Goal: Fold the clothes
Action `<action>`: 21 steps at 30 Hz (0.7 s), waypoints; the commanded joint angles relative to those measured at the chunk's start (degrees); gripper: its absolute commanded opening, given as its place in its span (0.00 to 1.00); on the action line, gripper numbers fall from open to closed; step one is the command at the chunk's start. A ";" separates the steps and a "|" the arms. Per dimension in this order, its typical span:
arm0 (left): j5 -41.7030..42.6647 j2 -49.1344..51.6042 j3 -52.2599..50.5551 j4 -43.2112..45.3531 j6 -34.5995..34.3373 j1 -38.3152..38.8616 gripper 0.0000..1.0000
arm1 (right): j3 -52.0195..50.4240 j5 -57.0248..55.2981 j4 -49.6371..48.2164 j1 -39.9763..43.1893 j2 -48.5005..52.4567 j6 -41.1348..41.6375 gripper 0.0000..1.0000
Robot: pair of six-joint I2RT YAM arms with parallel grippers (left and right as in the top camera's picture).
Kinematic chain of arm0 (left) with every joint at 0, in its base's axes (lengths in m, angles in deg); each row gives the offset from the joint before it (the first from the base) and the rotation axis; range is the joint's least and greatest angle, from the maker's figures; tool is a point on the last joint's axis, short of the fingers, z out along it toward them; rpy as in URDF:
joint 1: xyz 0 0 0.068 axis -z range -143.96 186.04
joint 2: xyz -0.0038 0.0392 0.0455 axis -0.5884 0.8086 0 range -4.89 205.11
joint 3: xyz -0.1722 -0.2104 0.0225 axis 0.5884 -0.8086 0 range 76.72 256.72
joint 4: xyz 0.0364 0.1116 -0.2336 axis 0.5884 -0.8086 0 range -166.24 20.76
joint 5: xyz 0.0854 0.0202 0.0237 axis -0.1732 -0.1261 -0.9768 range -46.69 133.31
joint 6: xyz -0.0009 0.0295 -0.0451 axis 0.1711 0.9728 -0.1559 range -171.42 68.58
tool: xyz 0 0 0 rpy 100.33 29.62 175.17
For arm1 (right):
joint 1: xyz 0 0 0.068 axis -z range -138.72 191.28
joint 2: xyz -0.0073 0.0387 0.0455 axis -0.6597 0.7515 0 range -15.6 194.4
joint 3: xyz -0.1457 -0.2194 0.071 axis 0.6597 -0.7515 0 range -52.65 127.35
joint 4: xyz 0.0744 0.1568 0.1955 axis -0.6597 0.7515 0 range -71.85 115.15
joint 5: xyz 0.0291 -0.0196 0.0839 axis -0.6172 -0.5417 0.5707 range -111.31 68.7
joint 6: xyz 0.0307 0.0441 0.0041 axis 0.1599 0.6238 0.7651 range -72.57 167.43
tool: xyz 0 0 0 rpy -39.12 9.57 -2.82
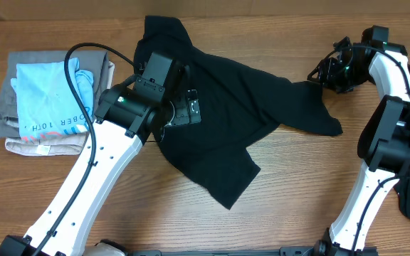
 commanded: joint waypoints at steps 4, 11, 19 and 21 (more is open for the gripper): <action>-1.31 0.33 -0.59 0.20 0.07 0.35 1.00 | -0.37 -0.61 0.07 -0.11 0.76 0.04 0.57; -1.31 0.33 -0.59 0.20 0.07 0.35 1.00 | -1.18 -1.75 -0.26 -0.76 0.83 0.37 0.55; -1.31 0.33 -0.59 0.20 0.07 0.35 1.00 | -3.52 -1.66 -1.70 -0.76 0.83 0.39 0.47; -1.31 0.33 -0.59 0.20 0.07 0.35 1.00 | -3.48 -1.36 -1.95 -0.74 0.81 0.74 0.34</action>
